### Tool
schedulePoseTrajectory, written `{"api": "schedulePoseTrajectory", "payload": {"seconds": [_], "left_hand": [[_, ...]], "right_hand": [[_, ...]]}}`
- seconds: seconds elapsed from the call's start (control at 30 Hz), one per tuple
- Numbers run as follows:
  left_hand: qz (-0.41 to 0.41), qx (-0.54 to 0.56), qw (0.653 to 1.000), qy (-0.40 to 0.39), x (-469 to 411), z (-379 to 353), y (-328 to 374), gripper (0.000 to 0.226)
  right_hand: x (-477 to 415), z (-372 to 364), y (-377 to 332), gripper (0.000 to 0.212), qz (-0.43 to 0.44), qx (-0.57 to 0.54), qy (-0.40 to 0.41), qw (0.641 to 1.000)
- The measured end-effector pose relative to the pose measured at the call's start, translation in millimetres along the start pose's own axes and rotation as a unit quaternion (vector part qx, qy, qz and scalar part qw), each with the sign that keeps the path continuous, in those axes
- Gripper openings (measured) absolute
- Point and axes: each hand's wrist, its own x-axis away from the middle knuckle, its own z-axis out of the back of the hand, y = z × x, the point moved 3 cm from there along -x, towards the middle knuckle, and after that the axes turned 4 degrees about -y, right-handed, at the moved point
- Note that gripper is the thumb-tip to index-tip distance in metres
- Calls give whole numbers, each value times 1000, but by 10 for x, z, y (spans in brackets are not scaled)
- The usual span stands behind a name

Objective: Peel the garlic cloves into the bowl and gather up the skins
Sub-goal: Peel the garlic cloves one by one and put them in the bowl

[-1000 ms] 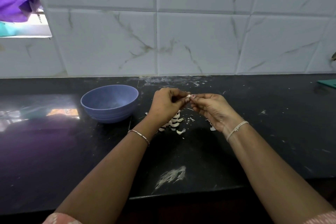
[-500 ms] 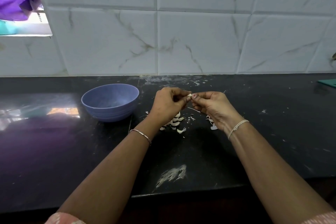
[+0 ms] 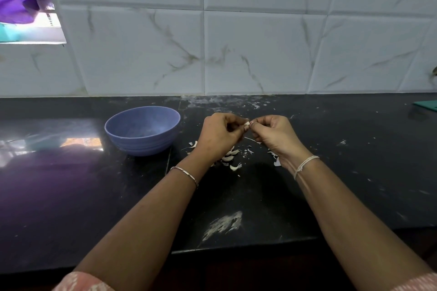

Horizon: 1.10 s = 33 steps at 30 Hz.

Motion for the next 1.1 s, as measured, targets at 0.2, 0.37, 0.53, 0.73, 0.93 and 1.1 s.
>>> {"api": "schedulePoseTrajectory", "payload": {"seconds": [0.2,0.37,0.53,0.73,0.93,1.1], "left_hand": [[-3,53,999,3,-7,-40,16,15],[1,128,992,18,-29,-20,12,12],[81,251,964,-38,-7,-45,-58,14],[138,246,955,-88,16,-114,-107,22],[111,159,980,-37,-4,-81,-105,7],[103,204,972,-46,7,-69,-89,6]], "right_hand": [[-17,-29,18,23,-26,-23,-2,999],[-64,25,124,16,-37,66,-4,997],[-53,195,98,16,27,341,46,939],[-9,239,23,22,112,349,77,927],[12,97,2,25,208,270,-23,940],[0,141,16,6,197,329,13,923]]}}
